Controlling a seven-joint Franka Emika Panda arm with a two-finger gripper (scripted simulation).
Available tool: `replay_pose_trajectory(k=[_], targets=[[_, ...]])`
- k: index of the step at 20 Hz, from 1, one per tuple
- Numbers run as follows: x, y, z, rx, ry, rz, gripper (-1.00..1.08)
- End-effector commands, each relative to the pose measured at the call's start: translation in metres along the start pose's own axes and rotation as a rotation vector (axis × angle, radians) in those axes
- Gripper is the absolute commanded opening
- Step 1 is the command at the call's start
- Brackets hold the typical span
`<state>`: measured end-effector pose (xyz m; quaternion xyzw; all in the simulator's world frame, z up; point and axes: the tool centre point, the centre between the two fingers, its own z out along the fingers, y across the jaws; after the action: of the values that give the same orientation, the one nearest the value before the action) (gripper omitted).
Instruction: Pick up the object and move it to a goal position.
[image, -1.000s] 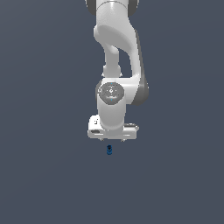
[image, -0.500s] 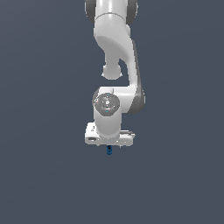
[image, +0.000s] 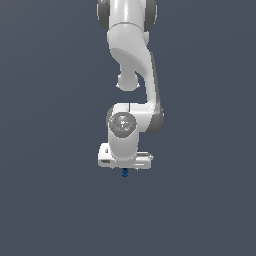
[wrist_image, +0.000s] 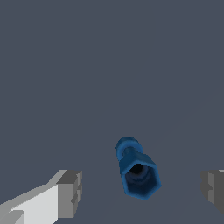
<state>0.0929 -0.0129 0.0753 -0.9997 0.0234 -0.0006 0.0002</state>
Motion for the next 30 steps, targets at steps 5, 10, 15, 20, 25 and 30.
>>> replay_pose_trajectory(k=[5,10,15,20,25,30], targets=[[-0.001,0.0,0.031,0.0,-0.001,0.0,1.0],[0.0,0.0,0.033,0.0,-0.001,0.0,1.0],[0.0,0.0,0.033,0.0,-0.001,0.0,-1.0],[0.0,0.0,0.033,0.0,-0.001,0.0,-1.0],[-0.001,0.001,0.029,0.0,-0.001,0.0,-1.0],[-0.005,0.003,0.014,0.0,-0.001,0.0,-1.0]])
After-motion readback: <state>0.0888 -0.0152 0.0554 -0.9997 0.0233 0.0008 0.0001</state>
